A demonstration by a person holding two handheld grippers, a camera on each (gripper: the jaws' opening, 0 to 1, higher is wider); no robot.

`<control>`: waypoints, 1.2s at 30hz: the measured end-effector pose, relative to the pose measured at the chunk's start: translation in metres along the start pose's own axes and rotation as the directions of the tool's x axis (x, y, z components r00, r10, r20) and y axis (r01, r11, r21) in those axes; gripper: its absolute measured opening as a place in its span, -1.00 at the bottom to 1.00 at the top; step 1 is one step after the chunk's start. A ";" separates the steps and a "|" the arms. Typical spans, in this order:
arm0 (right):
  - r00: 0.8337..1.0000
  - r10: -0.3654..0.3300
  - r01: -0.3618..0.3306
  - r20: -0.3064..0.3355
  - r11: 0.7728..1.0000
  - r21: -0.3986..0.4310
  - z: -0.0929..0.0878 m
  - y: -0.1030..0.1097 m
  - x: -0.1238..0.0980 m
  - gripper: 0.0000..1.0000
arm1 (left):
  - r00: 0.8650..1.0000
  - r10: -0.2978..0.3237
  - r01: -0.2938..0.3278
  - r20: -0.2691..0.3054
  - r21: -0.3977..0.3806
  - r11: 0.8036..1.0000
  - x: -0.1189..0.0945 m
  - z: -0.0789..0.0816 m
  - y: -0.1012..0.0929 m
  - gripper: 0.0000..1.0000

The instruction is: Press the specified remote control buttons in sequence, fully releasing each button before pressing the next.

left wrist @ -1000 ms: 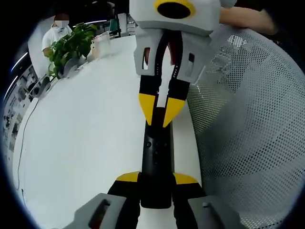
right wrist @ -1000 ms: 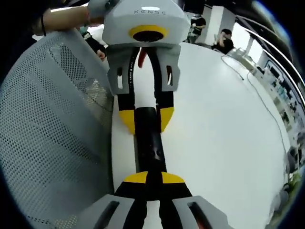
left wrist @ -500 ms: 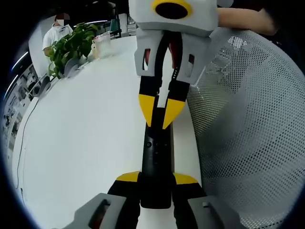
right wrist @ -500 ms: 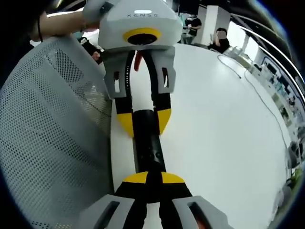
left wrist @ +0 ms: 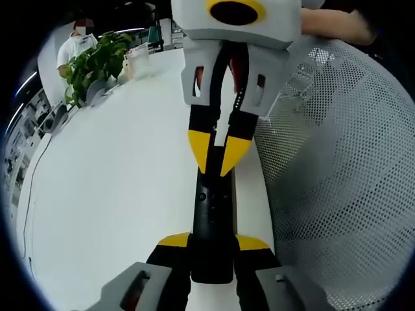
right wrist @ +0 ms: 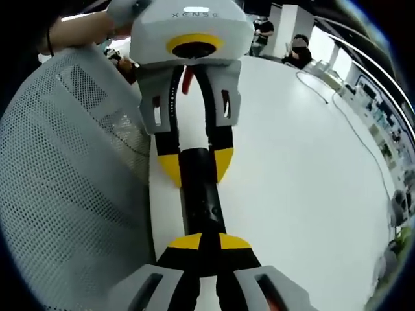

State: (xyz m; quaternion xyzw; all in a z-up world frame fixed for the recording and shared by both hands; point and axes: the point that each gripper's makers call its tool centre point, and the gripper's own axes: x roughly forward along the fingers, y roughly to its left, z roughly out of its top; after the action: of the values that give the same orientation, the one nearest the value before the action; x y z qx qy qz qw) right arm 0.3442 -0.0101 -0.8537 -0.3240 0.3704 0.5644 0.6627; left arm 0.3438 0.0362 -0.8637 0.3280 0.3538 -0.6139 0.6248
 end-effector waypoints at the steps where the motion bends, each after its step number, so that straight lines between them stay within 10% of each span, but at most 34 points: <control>1: 1.000 0.003 -0.003 0.013 1.000 0.018 0.001 0.000 0.000 -0.92 | 1.000 0.000 0.000 0.002 -0.002 1.000 0.000 0.000 0.000 -0.51; 36: 1.000 0.005 -0.005 -0.015 0.999 -0.036 0.008 0.001 0.006 -0.97 | 1.000 -0.001 0.001 0.009 0.000 1.000 0.000 0.000 0.001 -0.51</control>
State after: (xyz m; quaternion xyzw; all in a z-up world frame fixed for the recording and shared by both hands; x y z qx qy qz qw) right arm 0.3447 0.0001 -0.8548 -0.3392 0.3657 0.5704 0.6525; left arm 0.3444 0.0360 -0.8638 0.3253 0.3512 -0.6154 0.6262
